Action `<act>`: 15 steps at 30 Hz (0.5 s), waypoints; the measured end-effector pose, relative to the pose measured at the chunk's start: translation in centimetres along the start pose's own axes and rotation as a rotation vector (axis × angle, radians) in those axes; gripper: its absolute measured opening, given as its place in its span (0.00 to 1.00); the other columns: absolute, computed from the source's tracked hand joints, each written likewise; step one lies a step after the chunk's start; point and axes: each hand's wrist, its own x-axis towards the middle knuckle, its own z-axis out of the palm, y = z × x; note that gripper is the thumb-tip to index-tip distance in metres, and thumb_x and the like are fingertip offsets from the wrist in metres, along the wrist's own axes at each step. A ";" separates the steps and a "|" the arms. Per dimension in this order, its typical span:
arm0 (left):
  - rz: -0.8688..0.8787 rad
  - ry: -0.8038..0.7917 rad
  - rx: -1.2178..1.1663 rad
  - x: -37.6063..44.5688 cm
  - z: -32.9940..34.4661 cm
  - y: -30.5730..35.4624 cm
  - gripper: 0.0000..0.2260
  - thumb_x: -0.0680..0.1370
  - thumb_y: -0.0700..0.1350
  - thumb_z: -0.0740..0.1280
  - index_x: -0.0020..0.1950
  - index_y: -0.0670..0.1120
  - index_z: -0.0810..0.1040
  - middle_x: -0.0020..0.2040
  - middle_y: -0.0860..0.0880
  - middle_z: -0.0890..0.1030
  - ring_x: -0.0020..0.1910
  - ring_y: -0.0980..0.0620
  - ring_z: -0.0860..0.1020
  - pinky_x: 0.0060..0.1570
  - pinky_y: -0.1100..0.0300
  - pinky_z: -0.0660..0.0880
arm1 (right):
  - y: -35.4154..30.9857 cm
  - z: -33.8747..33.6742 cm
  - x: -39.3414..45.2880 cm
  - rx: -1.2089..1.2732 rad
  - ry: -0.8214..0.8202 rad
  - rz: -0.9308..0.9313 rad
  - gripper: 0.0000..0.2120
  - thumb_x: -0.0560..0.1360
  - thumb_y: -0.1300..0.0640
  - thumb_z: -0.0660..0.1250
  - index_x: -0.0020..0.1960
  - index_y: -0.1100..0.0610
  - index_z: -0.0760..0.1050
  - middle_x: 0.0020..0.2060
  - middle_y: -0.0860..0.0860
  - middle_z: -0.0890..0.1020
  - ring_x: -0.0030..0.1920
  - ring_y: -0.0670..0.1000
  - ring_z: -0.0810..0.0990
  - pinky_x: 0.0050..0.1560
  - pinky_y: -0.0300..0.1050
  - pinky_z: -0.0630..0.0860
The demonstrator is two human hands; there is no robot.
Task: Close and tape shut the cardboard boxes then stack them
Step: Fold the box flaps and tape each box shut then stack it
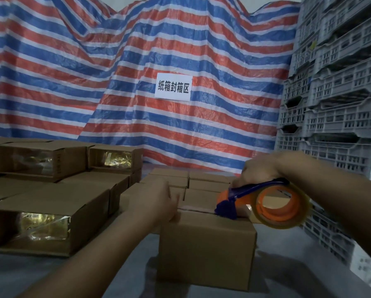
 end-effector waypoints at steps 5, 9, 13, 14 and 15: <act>0.386 -0.265 0.018 -2.3 1.4 2.6 0.23 0.78 0.68 0.55 0.68 0.58 0.69 0.65 0.56 0.74 0.60 0.55 0.74 0.59 0.54 0.73 | -0.3 -0.3 0.2 -0.020 -0.017 0.001 0.25 0.76 0.30 0.61 0.49 0.52 0.79 0.39 0.51 0.83 0.37 0.48 0.81 0.45 0.44 0.77; 0.460 -0.315 0.279 -2.7 2.2 2.3 0.35 0.77 0.71 0.51 0.78 0.53 0.58 0.78 0.51 0.62 0.75 0.51 0.62 0.71 0.51 0.58 | -0.2 -0.2 0.2 -0.031 -0.015 -0.006 0.26 0.76 0.30 0.61 0.49 0.53 0.79 0.38 0.51 0.83 0.37 0.48 0.81 0.44 0.43 0.77; 0.469 -0.337 0.226 -2.5 2.0 2.1 0.34 0.77 0.71 0.53 0.78 0.55 0.59 0.77 0.52 0.63 0.74 0.52 0.63 0.71 0.51 0.59 | 0.9 -0.7 -0.3 0.006 0.027 -0.040 0.26 0.76 0.30 0.60 0.46 0.52 0.80 0.36 0.49 0.83 0.35 0.48 0.81 0.44 0.43 0.77; 0.467 -0.340 0.221 -2.4 1.9 2.1 0.33 0.76 0.71 0.53 0.77 0.55 0.59 0.77 0.52 0.63 0.74 0.51 0.63 0.71 0.51 0.60 | 1.3 -0.9 -0.5 0.022 0.033 -0.051 0.27 0.76 0.29 0.60 0.45 0.52 0.81 0.36 0.49 0.83 0.34 0.47 0.80 0.44 0.43 0.77; 0.466 -0.343 0.220 -2.5 1.9 2.1 0.33 0.76 0.71 0.53 0.77 0.55 0.60 0.77 0.52 0.64 0.73 0.51 0.63 0.70 0.51 0.60 | 1.8 -1.0 -0.8 0.034 0.031 -0.058 0.27 0.76 0.29 0.60 0.45 0.52 0.81 0.35 0.48 0.83 0.33 0.47 0.80 0.44 0.44 0.78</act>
